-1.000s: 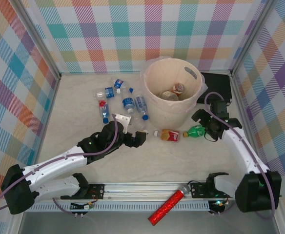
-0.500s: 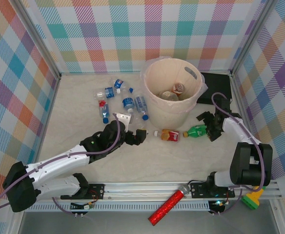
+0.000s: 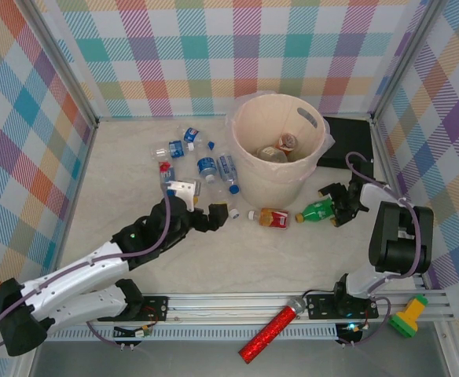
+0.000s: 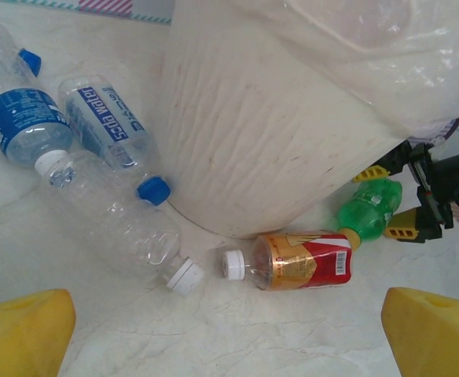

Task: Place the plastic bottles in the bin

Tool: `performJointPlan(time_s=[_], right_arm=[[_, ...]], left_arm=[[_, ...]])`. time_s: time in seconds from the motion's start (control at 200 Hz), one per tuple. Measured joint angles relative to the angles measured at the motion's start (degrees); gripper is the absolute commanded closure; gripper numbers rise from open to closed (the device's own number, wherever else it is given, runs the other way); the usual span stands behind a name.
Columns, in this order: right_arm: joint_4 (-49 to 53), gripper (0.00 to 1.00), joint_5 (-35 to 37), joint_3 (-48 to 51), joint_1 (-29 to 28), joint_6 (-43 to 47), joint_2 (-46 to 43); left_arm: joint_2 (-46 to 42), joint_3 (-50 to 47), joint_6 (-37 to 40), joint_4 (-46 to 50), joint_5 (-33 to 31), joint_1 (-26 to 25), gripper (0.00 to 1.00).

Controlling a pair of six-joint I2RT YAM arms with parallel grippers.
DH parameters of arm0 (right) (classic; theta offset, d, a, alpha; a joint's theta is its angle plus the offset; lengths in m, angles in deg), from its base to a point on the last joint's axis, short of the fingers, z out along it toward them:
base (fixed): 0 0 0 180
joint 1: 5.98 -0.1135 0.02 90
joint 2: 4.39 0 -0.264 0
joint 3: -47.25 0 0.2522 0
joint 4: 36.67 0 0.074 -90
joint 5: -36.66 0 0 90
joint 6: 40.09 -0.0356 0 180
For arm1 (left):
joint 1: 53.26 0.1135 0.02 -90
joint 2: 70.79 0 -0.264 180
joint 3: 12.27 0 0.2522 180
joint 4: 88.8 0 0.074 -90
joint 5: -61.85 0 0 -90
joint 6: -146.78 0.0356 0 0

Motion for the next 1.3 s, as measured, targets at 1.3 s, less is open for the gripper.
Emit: performJointPlan(time_s=[1.3], right_arm=[[2.4, 0.46, 13.4, -24.9, -14.7, 17.1, -34.6]], left_arm=[[-1.8, 1.5, 0.1, 8.9, -6.8, 0.0, 0.0]])
